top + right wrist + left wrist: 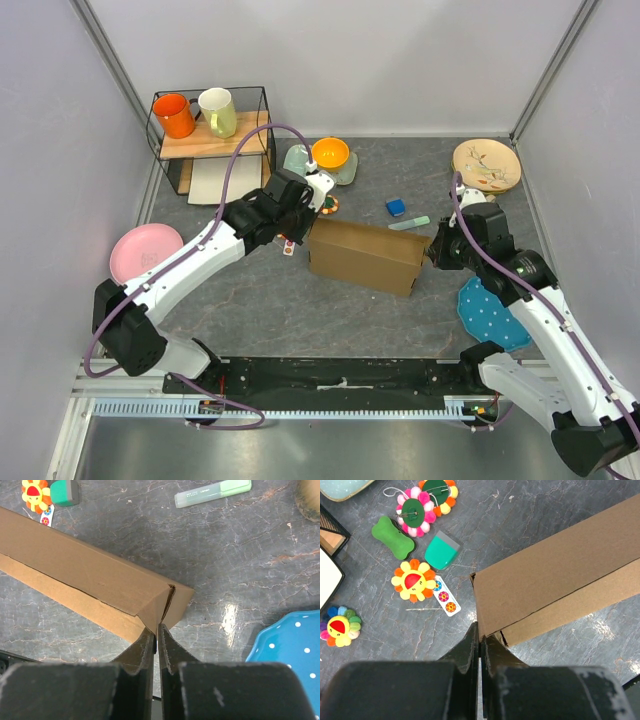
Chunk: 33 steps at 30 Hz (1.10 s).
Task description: Fold the paper box
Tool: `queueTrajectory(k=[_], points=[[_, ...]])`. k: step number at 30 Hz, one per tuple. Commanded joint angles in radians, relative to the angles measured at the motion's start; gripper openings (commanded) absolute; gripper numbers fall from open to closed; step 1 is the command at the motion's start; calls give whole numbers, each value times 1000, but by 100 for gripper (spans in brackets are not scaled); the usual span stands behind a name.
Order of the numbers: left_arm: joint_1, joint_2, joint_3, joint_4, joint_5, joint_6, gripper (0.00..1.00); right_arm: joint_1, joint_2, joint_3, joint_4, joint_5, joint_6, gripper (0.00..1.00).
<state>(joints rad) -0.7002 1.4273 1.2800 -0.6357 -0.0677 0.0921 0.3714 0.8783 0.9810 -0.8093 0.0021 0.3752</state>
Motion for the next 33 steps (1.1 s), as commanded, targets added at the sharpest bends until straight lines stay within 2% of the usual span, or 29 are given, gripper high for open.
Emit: queueTrajectory(k=[1, 7, 19, 33], points=[[7, 24, 4, -102, -18, -3, 2, 0, -4, 25, -48, 73, -39, 9], [7, -1, 21, -102, 40, -25, 2, 4, -4, 4, -41, 82, -42, 3], [30, -62, 70, -56, 278, -117, 2, 26, 2, -22, -24, 107, -56, 2], [149, -67, 122, -53, 520, -270, 2, 55, 14, -44, -7, 130, -41, 0]])
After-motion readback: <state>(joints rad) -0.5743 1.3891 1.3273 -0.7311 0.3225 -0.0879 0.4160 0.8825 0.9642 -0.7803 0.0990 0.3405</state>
